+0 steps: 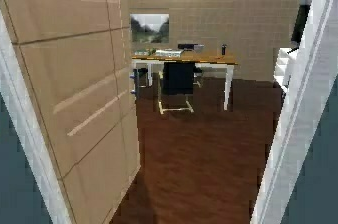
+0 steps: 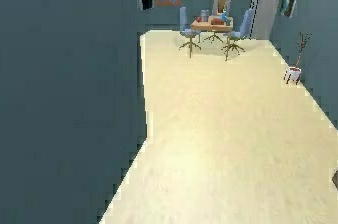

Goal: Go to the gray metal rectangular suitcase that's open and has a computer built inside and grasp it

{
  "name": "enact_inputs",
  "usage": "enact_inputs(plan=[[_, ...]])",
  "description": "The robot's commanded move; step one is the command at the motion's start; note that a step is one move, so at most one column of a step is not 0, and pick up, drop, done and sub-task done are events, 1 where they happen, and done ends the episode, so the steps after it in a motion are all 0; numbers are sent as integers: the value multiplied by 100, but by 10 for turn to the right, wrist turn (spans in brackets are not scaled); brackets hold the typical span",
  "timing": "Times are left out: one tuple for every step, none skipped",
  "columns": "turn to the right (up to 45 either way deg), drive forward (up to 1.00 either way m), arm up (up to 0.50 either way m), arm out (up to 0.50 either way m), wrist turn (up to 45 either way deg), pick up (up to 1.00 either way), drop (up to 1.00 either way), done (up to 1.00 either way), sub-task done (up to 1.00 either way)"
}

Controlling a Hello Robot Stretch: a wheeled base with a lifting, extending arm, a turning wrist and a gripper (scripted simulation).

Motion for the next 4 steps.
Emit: enact_inputs(plan=[[0,100,0,0,0,0,0,0,0],[60,0,0,0,0,0,0,0,0],[0,30,0,0,0,0,0,0,0],[30,0,0,0,0,0,0,0,0]])
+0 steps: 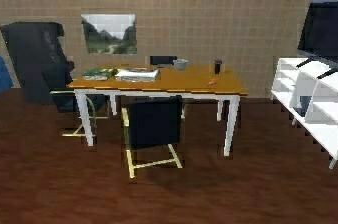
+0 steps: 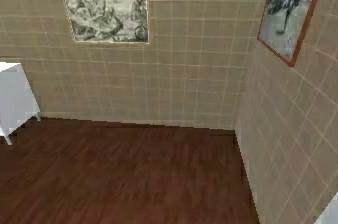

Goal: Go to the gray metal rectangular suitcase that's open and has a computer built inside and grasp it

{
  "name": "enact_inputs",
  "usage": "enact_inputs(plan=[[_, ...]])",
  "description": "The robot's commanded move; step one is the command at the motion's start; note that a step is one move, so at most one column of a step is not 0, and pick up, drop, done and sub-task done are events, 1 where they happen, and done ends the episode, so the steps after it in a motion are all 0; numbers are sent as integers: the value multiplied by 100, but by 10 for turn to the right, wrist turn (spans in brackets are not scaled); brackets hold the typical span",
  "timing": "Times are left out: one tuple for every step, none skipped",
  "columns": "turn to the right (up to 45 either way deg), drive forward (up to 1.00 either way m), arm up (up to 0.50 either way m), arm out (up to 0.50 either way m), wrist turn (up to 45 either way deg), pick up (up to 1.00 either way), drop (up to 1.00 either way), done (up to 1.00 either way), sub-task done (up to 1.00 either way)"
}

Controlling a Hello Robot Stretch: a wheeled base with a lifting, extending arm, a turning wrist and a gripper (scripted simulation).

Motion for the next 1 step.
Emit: enact_inputs(plan=[[450,0,0,0,0,0,0,0,0]])
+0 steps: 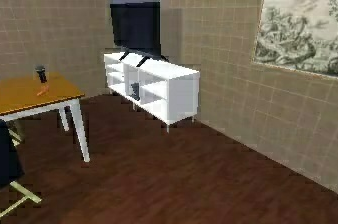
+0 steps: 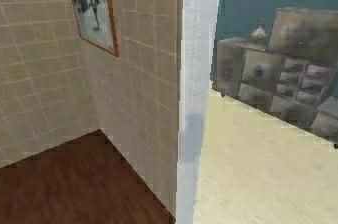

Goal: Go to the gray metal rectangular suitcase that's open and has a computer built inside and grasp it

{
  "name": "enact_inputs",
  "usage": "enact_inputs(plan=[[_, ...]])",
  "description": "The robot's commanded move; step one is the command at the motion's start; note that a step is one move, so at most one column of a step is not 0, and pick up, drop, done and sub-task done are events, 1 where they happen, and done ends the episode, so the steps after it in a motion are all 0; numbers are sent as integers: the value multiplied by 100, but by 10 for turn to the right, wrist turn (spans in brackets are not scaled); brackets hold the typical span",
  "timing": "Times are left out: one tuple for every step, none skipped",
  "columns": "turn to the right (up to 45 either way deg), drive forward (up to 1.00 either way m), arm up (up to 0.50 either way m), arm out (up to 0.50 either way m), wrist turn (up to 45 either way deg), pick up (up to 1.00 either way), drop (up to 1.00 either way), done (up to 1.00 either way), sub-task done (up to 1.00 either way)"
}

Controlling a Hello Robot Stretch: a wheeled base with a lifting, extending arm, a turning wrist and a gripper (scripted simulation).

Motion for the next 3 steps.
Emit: enact_inputs(plan=[[450,0,0,0,0,0,0,0,0],[150,0,0,0,0,0,0,0,0],[0,10,0,0,0,0,0,0,0]])
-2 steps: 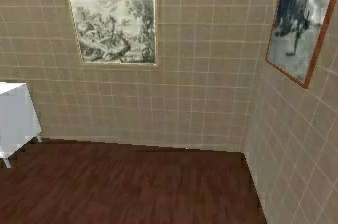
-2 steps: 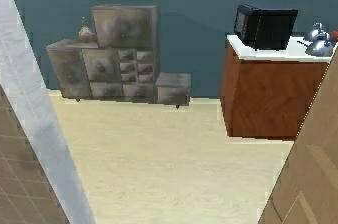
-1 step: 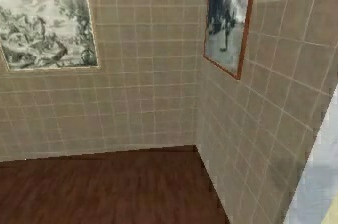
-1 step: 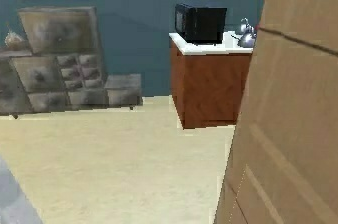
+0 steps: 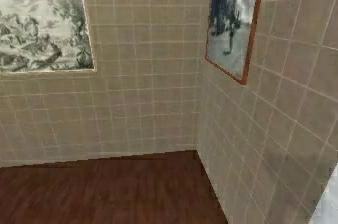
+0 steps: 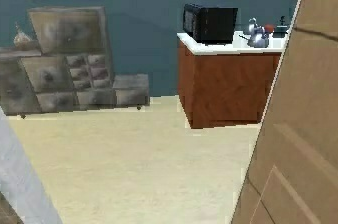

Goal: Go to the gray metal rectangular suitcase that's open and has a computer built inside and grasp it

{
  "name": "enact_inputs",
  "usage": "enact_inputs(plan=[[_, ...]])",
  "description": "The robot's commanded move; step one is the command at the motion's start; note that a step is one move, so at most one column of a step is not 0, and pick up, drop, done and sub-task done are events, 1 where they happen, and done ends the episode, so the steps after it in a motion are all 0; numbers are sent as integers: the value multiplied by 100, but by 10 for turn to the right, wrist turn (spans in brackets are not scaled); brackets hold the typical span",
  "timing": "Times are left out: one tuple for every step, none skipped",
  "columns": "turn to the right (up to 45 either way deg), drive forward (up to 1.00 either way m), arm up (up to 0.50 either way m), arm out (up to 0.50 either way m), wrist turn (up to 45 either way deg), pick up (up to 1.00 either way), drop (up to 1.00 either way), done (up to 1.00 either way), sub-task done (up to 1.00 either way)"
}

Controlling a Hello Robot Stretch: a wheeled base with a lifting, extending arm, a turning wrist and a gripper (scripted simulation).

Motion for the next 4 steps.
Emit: enact_inputs(plan=[[-450,0,0,0,0,0,0,0,0],[-210,0,0,0,0,0,0,0,0],[0,35,0,0,0,0,0,0,0],[-450,0,0,0,0,0,0,0,0]])
